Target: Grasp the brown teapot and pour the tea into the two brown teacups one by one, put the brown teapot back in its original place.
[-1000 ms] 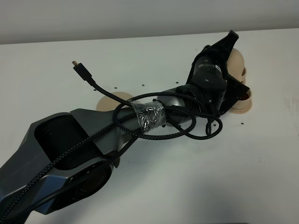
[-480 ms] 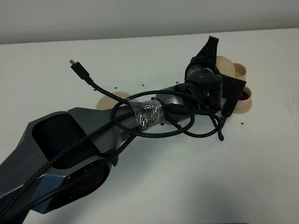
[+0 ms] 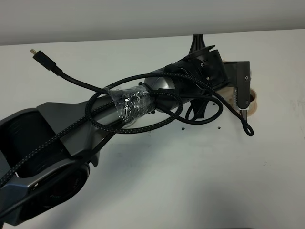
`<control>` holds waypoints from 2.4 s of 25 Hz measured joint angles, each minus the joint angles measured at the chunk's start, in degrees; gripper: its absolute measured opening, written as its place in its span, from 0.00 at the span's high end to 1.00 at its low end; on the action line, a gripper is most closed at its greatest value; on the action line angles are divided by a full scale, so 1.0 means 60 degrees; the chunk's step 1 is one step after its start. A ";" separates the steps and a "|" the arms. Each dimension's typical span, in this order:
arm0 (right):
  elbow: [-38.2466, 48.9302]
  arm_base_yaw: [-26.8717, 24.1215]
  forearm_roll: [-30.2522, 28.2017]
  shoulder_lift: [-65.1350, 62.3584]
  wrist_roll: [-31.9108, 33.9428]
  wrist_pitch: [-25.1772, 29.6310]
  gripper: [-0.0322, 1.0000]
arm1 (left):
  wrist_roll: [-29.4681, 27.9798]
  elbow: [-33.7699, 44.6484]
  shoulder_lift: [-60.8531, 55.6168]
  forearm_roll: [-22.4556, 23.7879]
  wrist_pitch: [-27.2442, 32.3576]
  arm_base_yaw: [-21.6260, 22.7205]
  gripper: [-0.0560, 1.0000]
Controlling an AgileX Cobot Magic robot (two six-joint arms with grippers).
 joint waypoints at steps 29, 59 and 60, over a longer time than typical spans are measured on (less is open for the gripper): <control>0.0000 0.0000 0.0009 0.0000 0.0000 0.0000 0.65 | 0.0246 -0.0032 0.0045 -0.3474 0.1301 0.0788 0.82; 0.0000 0.0000 0.0009 0.0000 0.0000 0.0000 0.65 | 0.0294 -0.2975 0.2484 0.0223 -0.2186 0.1557 0.82; 0.0000 0.0000 0.0009 0.0000 0.0000 0.0000 0.65 | 0.0521 -0.2975 0.2492 0.0249 -0.2210 0.1557 0.82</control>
